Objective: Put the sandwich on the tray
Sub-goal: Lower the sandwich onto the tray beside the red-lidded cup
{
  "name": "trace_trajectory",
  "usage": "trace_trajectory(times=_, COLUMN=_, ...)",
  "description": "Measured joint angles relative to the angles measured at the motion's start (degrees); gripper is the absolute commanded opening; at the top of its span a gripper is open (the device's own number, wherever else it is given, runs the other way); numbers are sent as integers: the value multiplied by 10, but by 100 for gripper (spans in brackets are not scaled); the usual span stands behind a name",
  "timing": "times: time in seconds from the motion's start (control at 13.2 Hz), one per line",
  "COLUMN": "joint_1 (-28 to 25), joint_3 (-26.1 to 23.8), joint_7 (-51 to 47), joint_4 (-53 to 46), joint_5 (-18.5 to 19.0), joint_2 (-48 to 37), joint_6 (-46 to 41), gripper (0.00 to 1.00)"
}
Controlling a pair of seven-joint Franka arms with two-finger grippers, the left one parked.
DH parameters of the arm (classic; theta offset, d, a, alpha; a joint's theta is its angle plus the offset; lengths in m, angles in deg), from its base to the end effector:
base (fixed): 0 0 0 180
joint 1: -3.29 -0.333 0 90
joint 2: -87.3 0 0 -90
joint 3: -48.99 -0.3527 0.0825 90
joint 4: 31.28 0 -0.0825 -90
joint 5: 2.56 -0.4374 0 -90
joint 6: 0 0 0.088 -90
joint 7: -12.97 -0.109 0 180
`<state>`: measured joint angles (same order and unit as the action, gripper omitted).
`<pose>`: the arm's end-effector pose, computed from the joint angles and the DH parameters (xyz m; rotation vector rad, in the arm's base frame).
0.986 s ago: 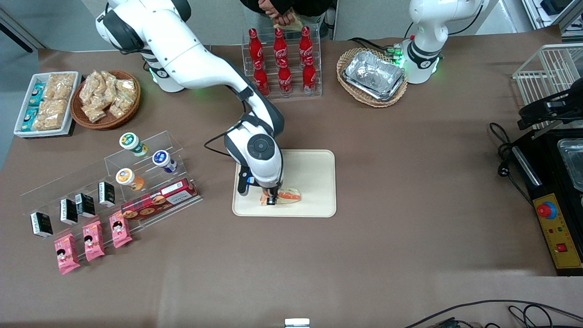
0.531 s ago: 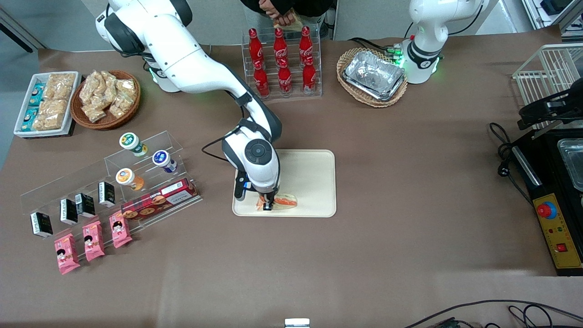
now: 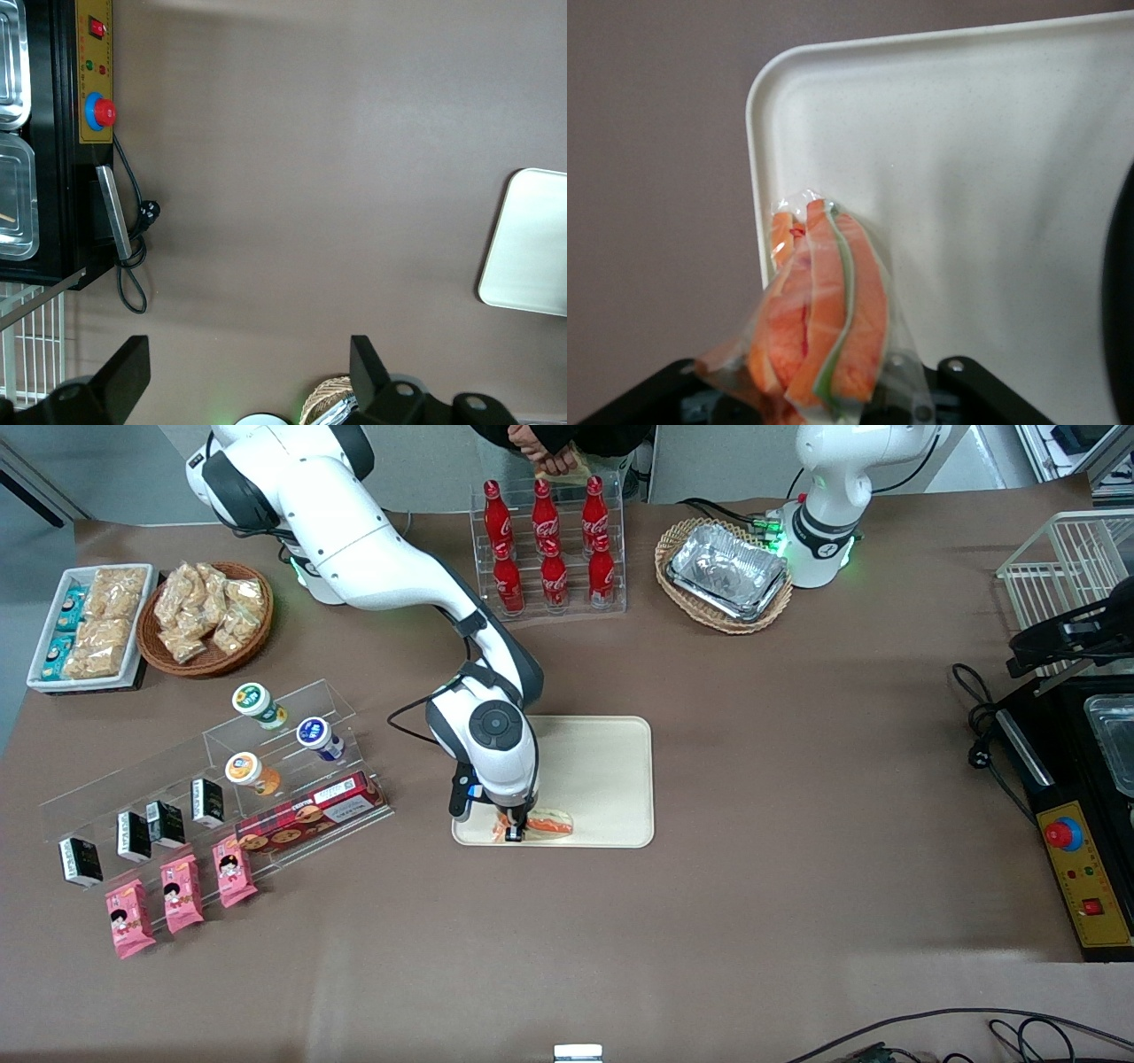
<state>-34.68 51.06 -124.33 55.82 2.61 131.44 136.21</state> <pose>0.6340 0.4634 0.2017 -2.0221 2.2926 -0.1452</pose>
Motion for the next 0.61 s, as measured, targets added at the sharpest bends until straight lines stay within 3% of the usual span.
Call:
trace_trajectory(times=0.15, joint_1=0, joint_3=2, joint_7=0, joint_4=-1, joint_5=0, joint_2=2, joint_6=2, gripper=74)
trace_trajectory(times=0.23, joint_1=0, joint_3=3, joint_7=0, joint_4=-1, joint_5=0, joint_2=3, joint_6=3, gripper=90)
trace_trajectory(times=0.3, joint_1=0, joint_3=3, joint_7=0, joint_4=-1, joint_5=1, joint_2=3, joint_6=3, gripper=100)
trace_trajectory(times=0.61, joint_1=0, joint_3=5, joint_7=0, joint_4=-5, joint_5=2, joint_2=3, joint_6=3, gripper=100)
